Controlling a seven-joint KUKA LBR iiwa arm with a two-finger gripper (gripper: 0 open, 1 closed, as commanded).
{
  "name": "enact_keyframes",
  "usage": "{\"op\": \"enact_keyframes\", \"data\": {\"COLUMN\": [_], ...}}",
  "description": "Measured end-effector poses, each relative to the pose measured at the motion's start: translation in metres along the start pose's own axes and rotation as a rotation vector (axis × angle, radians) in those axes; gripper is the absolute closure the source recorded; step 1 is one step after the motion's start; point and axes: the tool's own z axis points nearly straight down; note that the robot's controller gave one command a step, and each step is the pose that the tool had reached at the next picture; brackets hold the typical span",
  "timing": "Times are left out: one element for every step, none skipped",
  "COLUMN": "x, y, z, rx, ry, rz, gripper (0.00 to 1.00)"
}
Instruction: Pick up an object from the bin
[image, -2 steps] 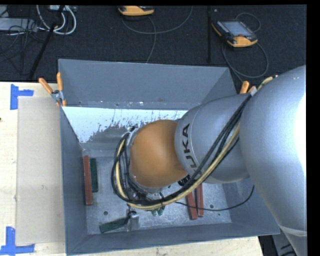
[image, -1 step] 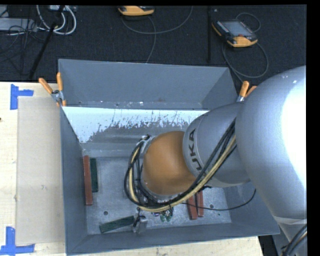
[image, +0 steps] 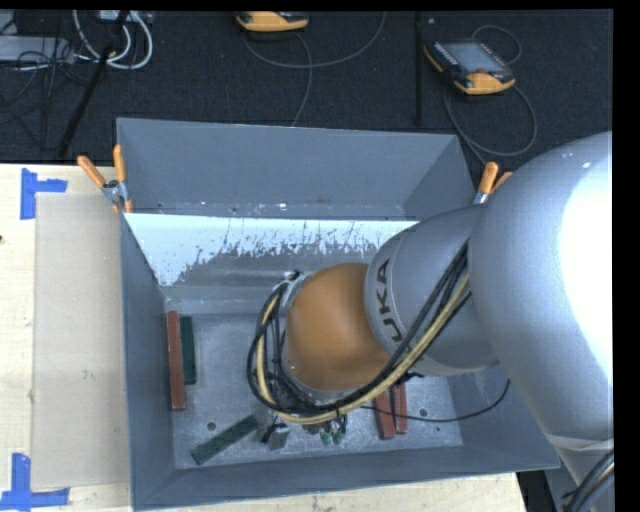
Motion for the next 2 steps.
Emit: {"op": "enact_keyframes", "data": {"x": [-0.001, -0.009], "y": [0.0, 0.036], "z": [-0.001, 0.0], "rx": [0.0, -0.001], "ry": [-0.003, -0.004], "rz": [0.002, -0.013], "gripper": [0.0, 0.0]}}
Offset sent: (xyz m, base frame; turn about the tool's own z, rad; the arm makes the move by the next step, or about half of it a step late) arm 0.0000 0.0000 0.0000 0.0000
